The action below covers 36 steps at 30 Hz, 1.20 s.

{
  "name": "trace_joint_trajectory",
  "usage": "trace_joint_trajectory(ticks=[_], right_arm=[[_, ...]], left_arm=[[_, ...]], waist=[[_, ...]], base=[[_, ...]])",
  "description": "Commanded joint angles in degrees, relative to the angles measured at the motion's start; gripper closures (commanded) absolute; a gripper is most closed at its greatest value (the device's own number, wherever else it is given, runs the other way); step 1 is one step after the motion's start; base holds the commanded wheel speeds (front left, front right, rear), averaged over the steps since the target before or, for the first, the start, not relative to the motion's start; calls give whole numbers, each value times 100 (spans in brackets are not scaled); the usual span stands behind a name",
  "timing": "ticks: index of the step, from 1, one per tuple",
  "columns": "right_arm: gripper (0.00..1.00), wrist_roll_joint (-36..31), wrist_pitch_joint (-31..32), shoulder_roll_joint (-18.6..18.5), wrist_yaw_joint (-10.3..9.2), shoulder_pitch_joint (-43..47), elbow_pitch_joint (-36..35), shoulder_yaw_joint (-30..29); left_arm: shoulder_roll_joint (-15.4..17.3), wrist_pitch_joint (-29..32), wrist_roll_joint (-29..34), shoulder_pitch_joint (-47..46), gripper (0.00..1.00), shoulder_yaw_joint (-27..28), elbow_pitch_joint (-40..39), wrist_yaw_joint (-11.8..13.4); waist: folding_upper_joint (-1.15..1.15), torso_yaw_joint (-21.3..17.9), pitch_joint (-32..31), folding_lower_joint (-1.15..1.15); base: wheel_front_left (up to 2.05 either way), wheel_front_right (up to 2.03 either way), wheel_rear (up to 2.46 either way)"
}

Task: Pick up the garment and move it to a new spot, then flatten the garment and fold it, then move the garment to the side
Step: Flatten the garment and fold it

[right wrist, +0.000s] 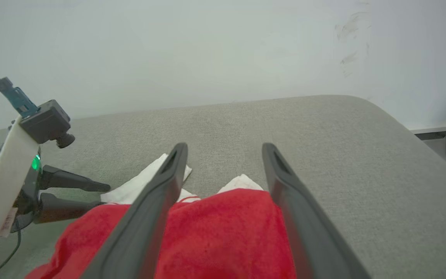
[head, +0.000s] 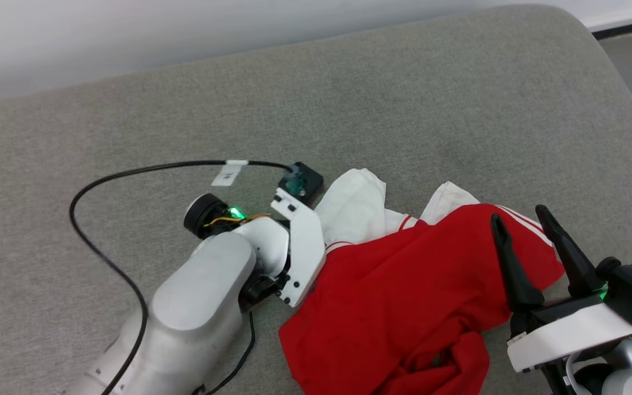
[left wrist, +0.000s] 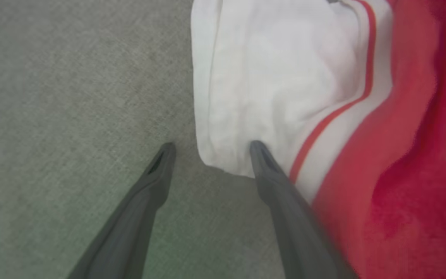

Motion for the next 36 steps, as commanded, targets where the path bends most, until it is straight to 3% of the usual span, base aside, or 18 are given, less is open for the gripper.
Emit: trace_joint_trajectory(ticks=[1, 4, 5, 6, 7, 8, 13, 18, 23, 29, 35, 36], right_arm=[[0, 61, -52, 36, -4, -80, 17, 10], [0, 89, -78, 59, -4, -96, 60, -8], [0, 75, -68, 66, -4, -95, 79, -26], [0, 88, -68, 75, -4, -102, 83, -35], [0, 88, -72, 85, -4, -109, 90, -40], [0, 93, -74, 90, -4, -111, 98, -57], [0, 81, -22, 116, -4, -57, 134, -143], [0, 16, 76, 128, -4, 45, 74, -251], [0, -38, 223, 133, -4, 155, -30, -400], [0, -76, 428, 132, -4, 283, -158, -512], [0, -37, 575, 138, -4, 464, -174, -647], [0, -37, 575, 138, -4, 464, -174, -647]], left_arm=[[40, 194, -64, -122, 0, -228, 45, -8], [127, 718, -308, -196, 0, -833, 142, -16], [132, 867, -410, -201, 10, -997, 163, -17], [141, 944, -499, -206, 56, -1113, 157, -20], [146, 978, -546, -236, 82, -1229, 140, -30], [158, 988, -611, -260, 100, -1305, 132, -33], [263, 372, -428, -565, 100, -1327, 160, 26], [324, -459, -289, -626, 100, -1053, 70, 345], [621, -1091, -313, -346, 100, -724, -290, 710], [1230, -1611, -541, 529, 100, -217, -1163, 1361], [1858, -1942, -973, 2043, 100, 347, -2143, 2254], [1858, -1942, -973, 2043, 100, 347, -2143, 2254]], waist=[[0, -79, 105, -1], [0, -124, 165, -1], [0, -135, 174, -1], [0, -143, 182, -1], [0, -147, 186, -1], [0, -145, 188, -1], [0, -48, 96, -1], [0, 230, -131, -1], [0, 633, -390, -1], [0, 1086, -626, -1], [0, 1411, -805, -1], [0, 1411, -805, -1]], base=[[0, 0, 0], [0, 0, 0], [0, 0, 0], [0, 0, 0], [0, 0, 0], [0, 0, 0], [0, 0, 0], [0, 0, 0], [0, 0, 0], [0, 0, 0], [0, 0, 0], [0, 0, 0]])
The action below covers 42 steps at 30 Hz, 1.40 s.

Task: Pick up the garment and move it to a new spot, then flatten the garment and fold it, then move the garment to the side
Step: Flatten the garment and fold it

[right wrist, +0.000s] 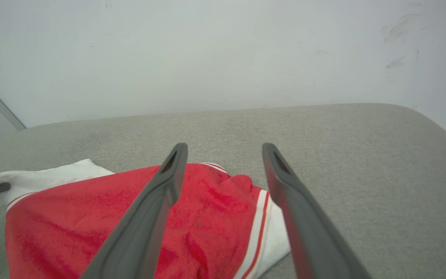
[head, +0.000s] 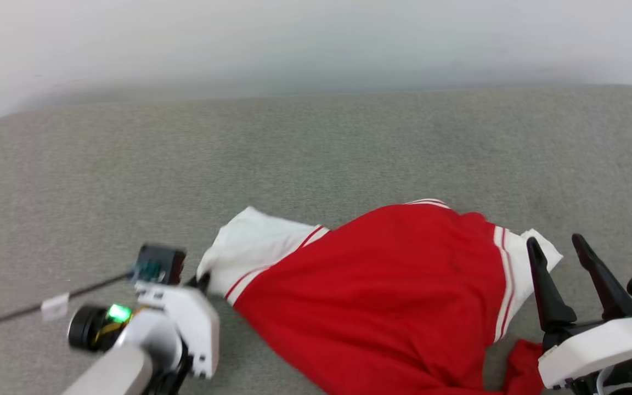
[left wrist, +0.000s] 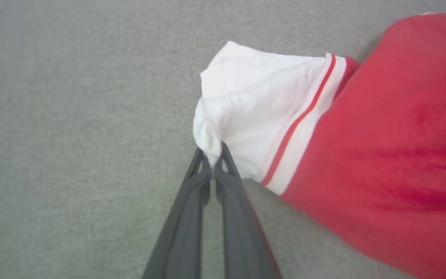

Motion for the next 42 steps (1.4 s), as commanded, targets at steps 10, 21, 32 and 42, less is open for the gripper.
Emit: trace_joint_trajectory(ticks=[10, 21, 32, 42], right_arm=[[0, 101, 137, 26, -4, 288, 58, -211], [0, 135, 332, 28, -4, 350, 166, -373], [0, 755, 1563, -333, -4, 13, 1015, -1056], [0, 1412, 3609, -1071, -4, -1379, 2083, -1113]], left_arm=[[17, -308, -722, 1863, 87, 319, -620, 674], [-266, -1918, -191, 1454, 0, 697, -672, 627], [-482, -2928, 351, 1045, 0, 885, -1035, 674], [-718, -3033, 585, 575, 0, 884, -1188, 581]], waist=[[0, 249, -246, 0], [0, 207, -570, 0], [0, 249, -473, 0], [0, 686, 408, 0]], base=[[0, 0, 0], [0, 0, 0], [0, 0, 0], [0, 0, 0]])
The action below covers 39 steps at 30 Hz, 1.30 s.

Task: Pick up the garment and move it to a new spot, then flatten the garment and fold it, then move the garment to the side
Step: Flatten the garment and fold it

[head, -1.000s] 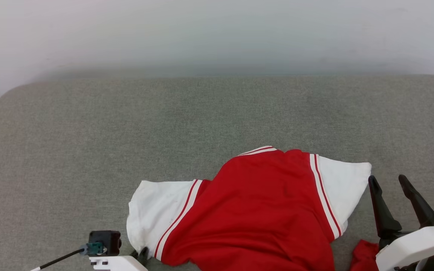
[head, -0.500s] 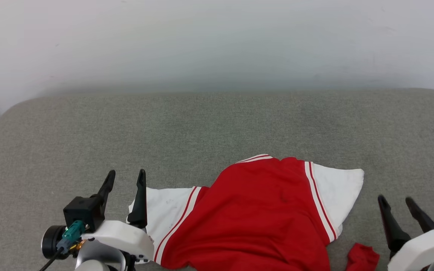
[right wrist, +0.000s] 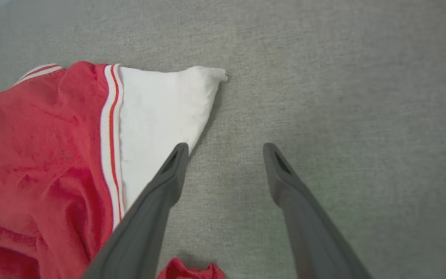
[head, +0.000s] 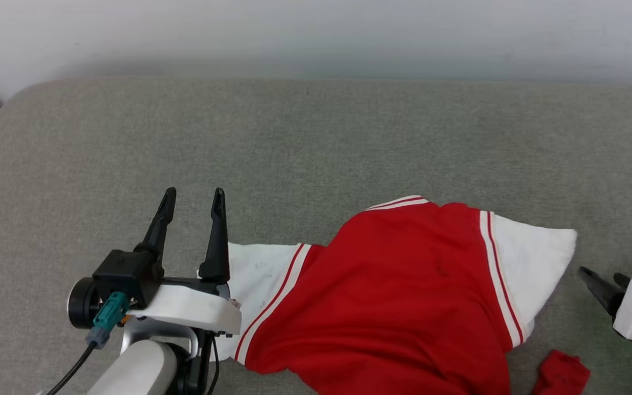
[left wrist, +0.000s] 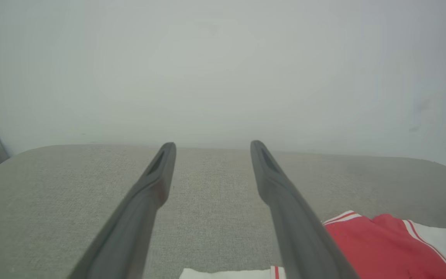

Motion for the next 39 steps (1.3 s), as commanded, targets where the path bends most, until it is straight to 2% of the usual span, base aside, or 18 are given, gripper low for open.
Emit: trace_joint_trajectory(ticks=[1, 7, 13, 14, 15, 16, 20, 23, 29, 31, 35, 39], right_arm=[[0, -9, 114, -77, -4, -148, 53, 40], [0, -10, 621, -235, -4, -769, 495, 250], [0, 13, 1110, -79, -4, -808, 1202, 363], [45, 60, 1138, -42, -4, -814, 1262, 366], [65, 87, 1142, -21, -4, -818, 1302, 371], [100, 92, 1146, -26, -3, -812, 1327, 402], [100, 82, 907, -149, -3, -916, 1183, 503], [100, 98, 700, -213, -3, -940, 980, 589], [100, 118, 590, -172, -3, -737, 580, 815], [100, 132, 635, -144, -3, -658, 436, 879], [100, 95, 646, -74, -3, -582, 189, 1009], [100, 118, 646, 16, -3, -601, 13, 1112]], left_arm=[[-57, -36, 37, -94, 0, 11, 8, -26], [-252, -68, 113, -247, 0, 32, 138, -146], [-356, -85, 72, -238, 0, 87, 385, -258], [-358, -85, 54, -237, 0, 102, 427, -289], [-349, -86, 40, -228, 0, 111, 485, -304], [-336, -86, 17, -229, 0, 128, 534, -338], [-188, 129, -156, -239, 0, 169, 741, -479], [4, 511, -398, -320, 0, 177, 921, -735], [616, 1938, -884, -526, 0, -87, 1338, -1456], [786, 2503, -1043, -612, 0, -209, 1403, -1623], [989, 3414, -1346, -761, 0, -361, 1552, -1819], [1077, 4004, -1491, -985, 0, -448, 1789, -1926]], waist=[[0, 235, 300, 0], [0, 474, 643, 0], [0, 583, 746, 0], [0, 589, 741, 0], [0, 590, 735, 0], [0, 583, 720, 0], [0, 489, 565, 0], [0, 386, 380, 0], [0, 85, 47, 0], [0, -25, 15, 0], [0, -240, 77, 0], [0, -429, 235, 0]], base=[[0, 0, 0], [0, 0, 0], [0, 0, 0], [0, 0, 0], [0, 0, 0], [0, 0, 0], [0, 0, 0], [0, 0, 0], [0, 0, 0], [0, 0, 0], [0, 0, 0], [0, 0, 0]])
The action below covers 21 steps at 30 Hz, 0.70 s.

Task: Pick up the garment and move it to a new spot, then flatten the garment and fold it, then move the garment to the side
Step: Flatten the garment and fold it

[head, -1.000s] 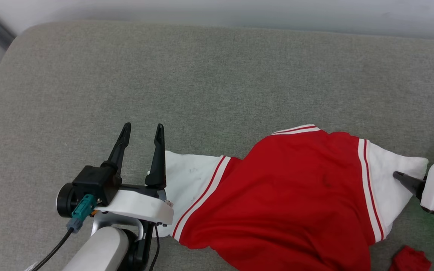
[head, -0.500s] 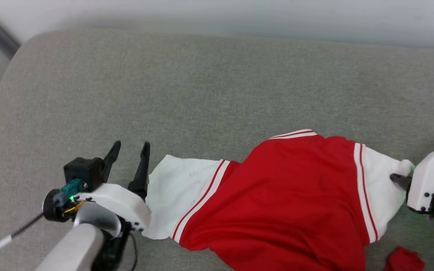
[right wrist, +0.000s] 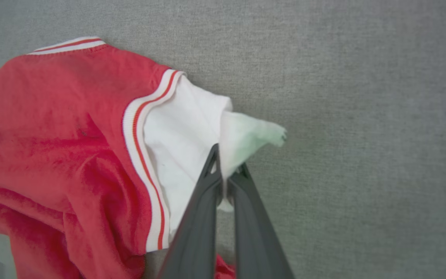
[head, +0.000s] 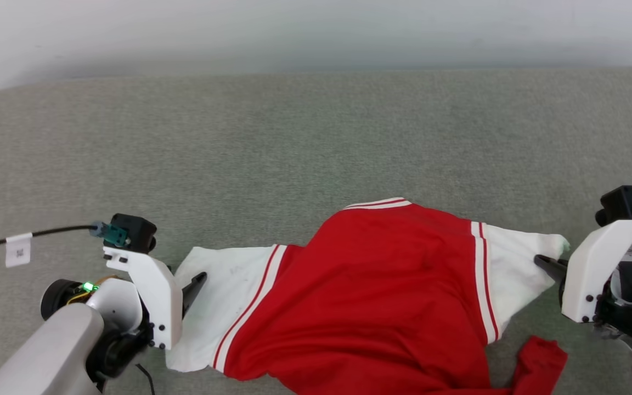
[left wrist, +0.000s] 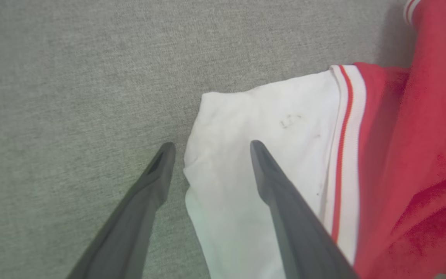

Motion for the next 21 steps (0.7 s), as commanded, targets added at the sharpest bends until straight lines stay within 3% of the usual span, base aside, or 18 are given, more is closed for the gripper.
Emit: trace_joint_trajectory(ticks=[1, 8, 9, 10, 11, 12, 13, 21], right_arm=[[100, 35, -1, 56, -2, 5, -64, 36], [100, 97, -59, 102, -2, -87, -143, 149], [100, 106, -70, 99, -2, -97, -139, 150], [100, 90, -100, 83, -2, -108, -134, 155], [100, 73, -119, 64, -2, -125, -133, 167], [100, 73, -119, 64, -2, -125, -133, 167], [100, 83, -153, 61, -2, -138, -123, 176], [100, -53, -568, -156, -2, -387, 42, 182]], left_arm=[[5, 146, -74, -144, 0, -4, 116, -41], [-175, 1051, -272, -235, 0, -405, 784, -265], [-256, 1183, -356, -212, 20, -463, 846, -301], [-349, 1301, -438, -191, 58, -508, 885, -339], [-405, 1363, -444, -204, 82, -559, 904, -364], [-405, 1363, -444, -204, 82, -559, 904, -364], [-448, 1360, -437, -225, 100, -574, 923, -362], [-352, 533, 54, -761, 100, -381, 931, -314]], waist=[[0, -139, 133, 0], [0, -373, 306, 0], [0, -386, 316, 0], [0, -395, 325, 0], [0, -403, 333, 0], [0, -403, 333, 0], [0, -407, 333, 0], [0, -294, 49, 0]], base=[[0, 0, 0], [0, 0, 0], [0, 0, 0], [0, 0, 0], [0, 0, 0], [0, 0, 0], [0, 0, 0], [0, 0, 0]])
